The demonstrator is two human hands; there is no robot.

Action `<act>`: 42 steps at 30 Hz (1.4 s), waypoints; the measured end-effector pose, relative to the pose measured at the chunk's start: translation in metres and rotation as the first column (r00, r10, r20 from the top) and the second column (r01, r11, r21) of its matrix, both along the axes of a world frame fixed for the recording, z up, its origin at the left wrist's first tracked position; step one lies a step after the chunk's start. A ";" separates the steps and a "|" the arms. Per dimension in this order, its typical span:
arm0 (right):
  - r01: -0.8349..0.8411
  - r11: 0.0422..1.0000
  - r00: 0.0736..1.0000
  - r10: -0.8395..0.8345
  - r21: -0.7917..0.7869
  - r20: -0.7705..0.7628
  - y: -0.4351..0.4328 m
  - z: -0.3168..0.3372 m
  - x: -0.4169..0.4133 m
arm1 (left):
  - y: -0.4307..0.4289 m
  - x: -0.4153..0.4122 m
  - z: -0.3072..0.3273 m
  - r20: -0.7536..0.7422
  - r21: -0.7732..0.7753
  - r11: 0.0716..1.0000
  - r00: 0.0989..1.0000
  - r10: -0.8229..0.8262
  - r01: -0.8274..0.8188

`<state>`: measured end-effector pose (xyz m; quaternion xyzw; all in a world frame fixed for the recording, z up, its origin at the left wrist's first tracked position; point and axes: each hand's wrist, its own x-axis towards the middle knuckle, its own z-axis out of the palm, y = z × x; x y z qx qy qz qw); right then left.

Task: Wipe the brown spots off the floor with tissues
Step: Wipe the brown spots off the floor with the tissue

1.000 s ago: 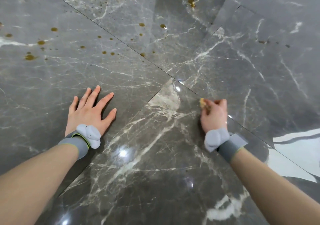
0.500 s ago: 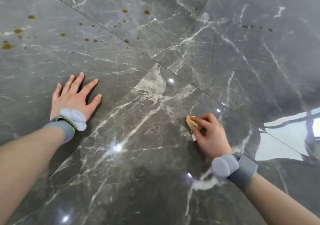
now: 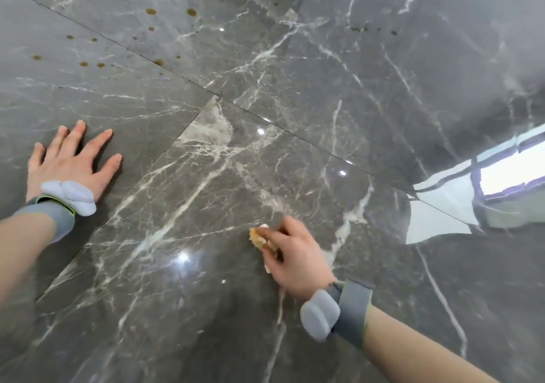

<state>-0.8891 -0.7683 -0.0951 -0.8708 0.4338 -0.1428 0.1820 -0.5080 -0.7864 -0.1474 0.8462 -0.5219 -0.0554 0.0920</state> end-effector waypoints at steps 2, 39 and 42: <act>0.236 0.969 0.971 -0.237 -0.065 -0.007 -0.026 0.001 -0.040 | -0.001 0.001 -0.005 0.002 -0.009 1.000 1.000 0.001 0.000; -0.103 0.959 0.993 0.113 0.263 -0.023 -0.008 0.014 0.092 | 0.008 -0.015 0.029 0.027 0.097 0.995 0.999 -0.017 0.014; 0.248 0.960 0.968 -0.242 0.126 -0.060 -0.058 0.014 0.061 | 0.009 -0.013 0.033 -0.010 0.104 0.995 1.000 0.007 -0.006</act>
